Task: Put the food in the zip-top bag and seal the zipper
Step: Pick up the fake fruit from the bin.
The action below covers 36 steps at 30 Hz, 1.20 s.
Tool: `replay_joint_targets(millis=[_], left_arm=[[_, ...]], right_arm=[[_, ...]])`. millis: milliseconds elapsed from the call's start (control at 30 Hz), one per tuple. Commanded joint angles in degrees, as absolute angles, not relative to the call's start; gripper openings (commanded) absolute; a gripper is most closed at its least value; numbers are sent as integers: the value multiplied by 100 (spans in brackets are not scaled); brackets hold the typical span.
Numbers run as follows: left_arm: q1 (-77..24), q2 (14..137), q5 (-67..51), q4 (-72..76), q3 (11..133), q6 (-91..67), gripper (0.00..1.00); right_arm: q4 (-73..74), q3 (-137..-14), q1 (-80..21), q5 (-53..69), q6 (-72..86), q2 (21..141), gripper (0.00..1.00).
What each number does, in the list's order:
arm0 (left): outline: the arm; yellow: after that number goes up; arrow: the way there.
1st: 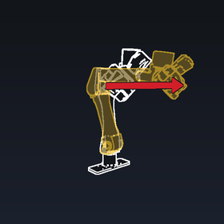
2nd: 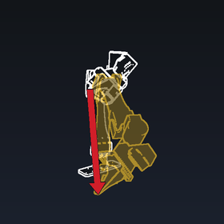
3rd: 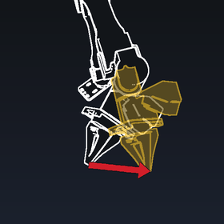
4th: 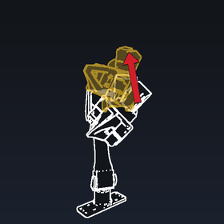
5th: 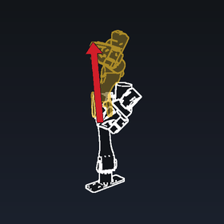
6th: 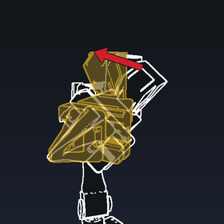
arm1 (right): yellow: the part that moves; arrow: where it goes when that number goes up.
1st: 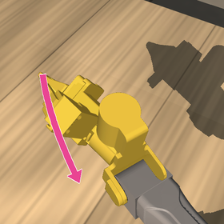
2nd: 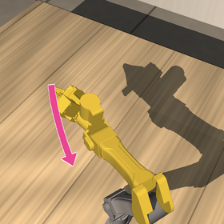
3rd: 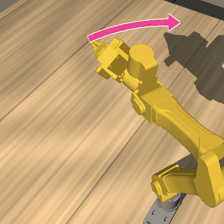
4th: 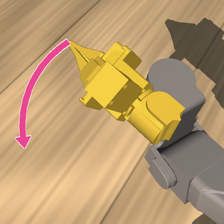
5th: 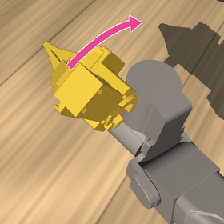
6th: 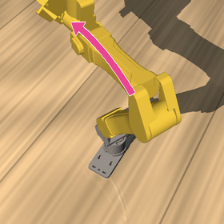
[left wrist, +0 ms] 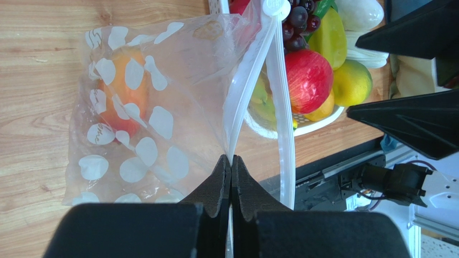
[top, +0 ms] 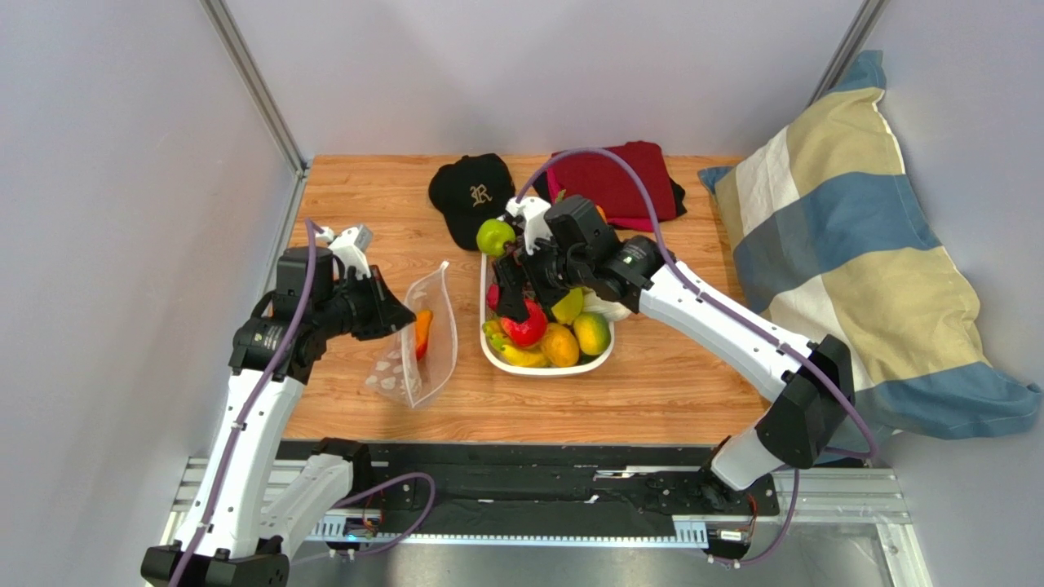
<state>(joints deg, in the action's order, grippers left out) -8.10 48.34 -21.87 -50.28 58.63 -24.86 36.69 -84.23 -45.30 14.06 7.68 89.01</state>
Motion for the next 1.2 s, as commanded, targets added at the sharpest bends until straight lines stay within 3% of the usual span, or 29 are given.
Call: replay_joint_targets(millis=[0, 667, 767, 900, 1167], left_arm=[[-782, 4764, -2338, -4790, 5810, -2680, 0], [-782, 4729, -2364, -4667, 5660, -2768, 0], [-773, 4711, -2382, -4667, 5634, -2795, 0], [-765, 4720, -2452, -4632, 5590, -2874, 0], [-756, 4702, -2557, -4579, 5581, -3014, 0]], right_arm=[[3666, -7868, -4561, 993, 888, 8675, 100], [3278, -7884, -4755, 703, 984, 9360, 98], [3313, -7928, -4746, 668, 984, 9291, 89], [3436, -7998, -4737, 650, 958, 9132, 62], [3594, -8033, -4685, 694, 826, 8649, 47]])
